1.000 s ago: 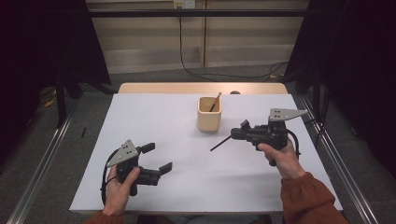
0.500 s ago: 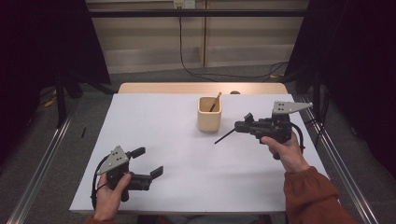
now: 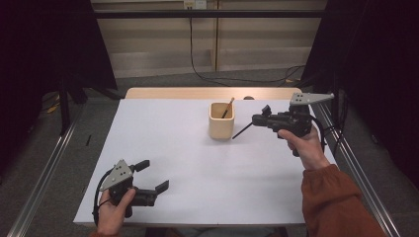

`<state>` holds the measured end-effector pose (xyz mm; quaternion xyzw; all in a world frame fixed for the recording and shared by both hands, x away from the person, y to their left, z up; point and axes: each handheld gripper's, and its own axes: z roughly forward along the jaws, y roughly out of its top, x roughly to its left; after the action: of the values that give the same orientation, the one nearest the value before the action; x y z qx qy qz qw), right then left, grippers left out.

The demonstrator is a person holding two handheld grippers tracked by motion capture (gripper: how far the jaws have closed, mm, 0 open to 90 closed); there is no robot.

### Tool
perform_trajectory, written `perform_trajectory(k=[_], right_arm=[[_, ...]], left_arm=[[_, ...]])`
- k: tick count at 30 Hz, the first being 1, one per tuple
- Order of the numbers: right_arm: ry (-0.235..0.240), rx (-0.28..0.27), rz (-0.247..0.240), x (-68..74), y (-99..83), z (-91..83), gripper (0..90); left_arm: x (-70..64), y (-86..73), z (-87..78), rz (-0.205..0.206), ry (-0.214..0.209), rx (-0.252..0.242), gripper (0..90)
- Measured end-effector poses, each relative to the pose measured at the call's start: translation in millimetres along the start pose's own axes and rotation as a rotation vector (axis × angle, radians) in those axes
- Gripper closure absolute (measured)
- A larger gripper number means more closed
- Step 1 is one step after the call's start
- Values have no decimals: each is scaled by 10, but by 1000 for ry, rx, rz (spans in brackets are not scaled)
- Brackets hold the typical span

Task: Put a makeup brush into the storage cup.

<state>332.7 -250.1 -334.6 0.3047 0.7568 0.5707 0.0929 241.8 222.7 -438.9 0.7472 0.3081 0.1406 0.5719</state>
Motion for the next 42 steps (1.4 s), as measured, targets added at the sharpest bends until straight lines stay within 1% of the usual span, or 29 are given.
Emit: perform_trajectory(k=[2,4,6,8,10,12,13,16,18,24,25,28,29,31,33,34,35,37,40,42], right_arm=[[-9,0,1,-27,19,-9,857],[-23,-3,1,-56,50,-18,856],[-32,-13,2,-83,87,-31,856],[-39,-19,0,-106,122,-36,857],[-43,-22,3,-136,162,-31,856],[-39,-34,4,-153,201,-22,856],[-40,-33,-2,-155,218,-17,857],[-47,-25,-16,-167,286,8,856],[-57,-23,-25,-186,341,22,857],[-68,-23,-29,-229,492,36,856],[-71,-19,-29,-234,510,35,857],[-86,-15,-31,-265,572,28,857],[-90,-15,-30,-283,599,32,856],[-95,-13,-31,-313,641,58,856],[-101,-1,-35,-328,682,101,856],[-100,-4,-33,-333,694,114,857],[-90,-18,-21,-339,707,143,857],[-96,2,-34,-339,720,209,856],[-92,34,-34,-367,723,325,856],[-98,52,-30,-395,725,389,857]], left_arm=[[8,2,-11,-6,-3,-14,19],[16,8,-14,13,1,-9,19],[20,-1,-12,1,-6,-9,19],[21,2,-10,19,0,4,19],[18,4,-9,17,-8,-1,20],[13,0,-9,14,-15,4,19],[15,-7,-4,13,-27,4,20],[8,-5,9,27,-16,14,20],[2,-5,6,27,-19,9,19],[-34,-1,-5,40,-22,21,20],[-39,-1,-14,33,-20,12,20],[-38,-1,-39,35,-18,13,19],[-35,-4,-40,27,-18,8,19],[-26,-2,-47,27,-17,6,19],[-27,3,-44,27,-19,15,19],[-25,5,-37,33,-22,24,19],[-28,5,-30,33,-23,29,19],[-30,5,-27,37,-21,33,19],[-25,6,-36,37,-23,29,19],[-20,3,-39,36,-21,25,19]])
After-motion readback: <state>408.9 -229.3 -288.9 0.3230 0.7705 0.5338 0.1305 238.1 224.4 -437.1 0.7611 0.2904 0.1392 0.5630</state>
